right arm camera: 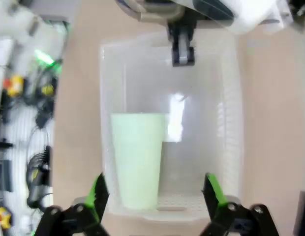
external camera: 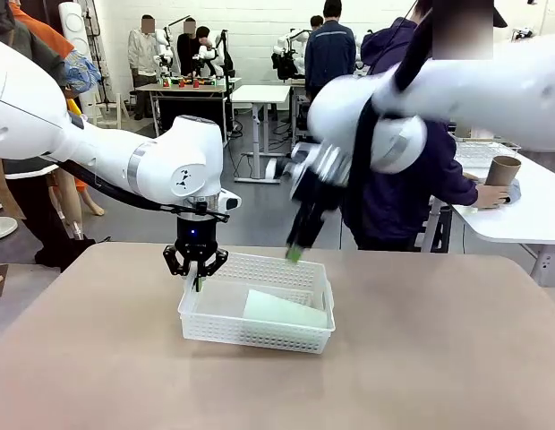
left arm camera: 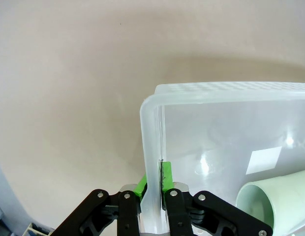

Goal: Clean and organize the cups into the basket.
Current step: Pick up the Organizing basket and move it to the center of the table, then pick up the Reusable plastic cup from the right side of the table and place it inside the Organizing basket.

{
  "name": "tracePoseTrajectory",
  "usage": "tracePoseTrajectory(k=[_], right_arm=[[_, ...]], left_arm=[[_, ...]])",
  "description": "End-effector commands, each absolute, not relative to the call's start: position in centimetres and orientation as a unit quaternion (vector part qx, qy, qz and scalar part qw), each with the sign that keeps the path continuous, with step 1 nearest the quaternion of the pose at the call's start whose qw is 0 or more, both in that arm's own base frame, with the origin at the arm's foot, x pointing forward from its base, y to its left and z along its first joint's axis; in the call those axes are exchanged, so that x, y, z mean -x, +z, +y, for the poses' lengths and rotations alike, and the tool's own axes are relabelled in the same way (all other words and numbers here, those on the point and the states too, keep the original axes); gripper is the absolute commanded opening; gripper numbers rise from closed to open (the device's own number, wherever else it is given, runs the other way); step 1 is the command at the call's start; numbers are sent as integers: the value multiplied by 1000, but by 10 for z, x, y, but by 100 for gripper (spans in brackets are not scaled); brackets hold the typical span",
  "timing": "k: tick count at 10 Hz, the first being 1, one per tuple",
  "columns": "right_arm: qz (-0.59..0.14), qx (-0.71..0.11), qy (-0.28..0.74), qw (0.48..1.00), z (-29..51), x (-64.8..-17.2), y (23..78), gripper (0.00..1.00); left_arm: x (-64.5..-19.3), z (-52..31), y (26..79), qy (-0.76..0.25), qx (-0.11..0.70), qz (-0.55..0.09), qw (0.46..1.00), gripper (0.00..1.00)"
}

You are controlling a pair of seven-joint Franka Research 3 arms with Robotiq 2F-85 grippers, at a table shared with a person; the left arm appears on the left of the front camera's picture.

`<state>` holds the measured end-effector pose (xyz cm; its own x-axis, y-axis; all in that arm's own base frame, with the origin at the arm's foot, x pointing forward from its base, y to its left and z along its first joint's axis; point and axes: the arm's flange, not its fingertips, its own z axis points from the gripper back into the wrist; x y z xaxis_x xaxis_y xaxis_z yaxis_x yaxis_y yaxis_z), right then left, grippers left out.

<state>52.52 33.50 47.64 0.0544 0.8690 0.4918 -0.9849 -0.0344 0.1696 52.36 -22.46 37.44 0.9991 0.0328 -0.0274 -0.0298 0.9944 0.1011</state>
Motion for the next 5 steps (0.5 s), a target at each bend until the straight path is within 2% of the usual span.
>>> tracePoseTrajectory(k=[1, 3, 5], right_arm=[[-264, -313, 654, 636, 217, -488, 527, 100], [-350, -346, 632, 599, 112, -472, 529, 100], [-414, -356, 619, 563, 18, -455, 503, 100]], left_arm=[[-523, -224, 376, 15, -51, 13, 999, 0], [-523, -224, 376, 15, -51, 13, 999, 0], [-523, -224, 376, 15, -51, 13, 999, 0]])
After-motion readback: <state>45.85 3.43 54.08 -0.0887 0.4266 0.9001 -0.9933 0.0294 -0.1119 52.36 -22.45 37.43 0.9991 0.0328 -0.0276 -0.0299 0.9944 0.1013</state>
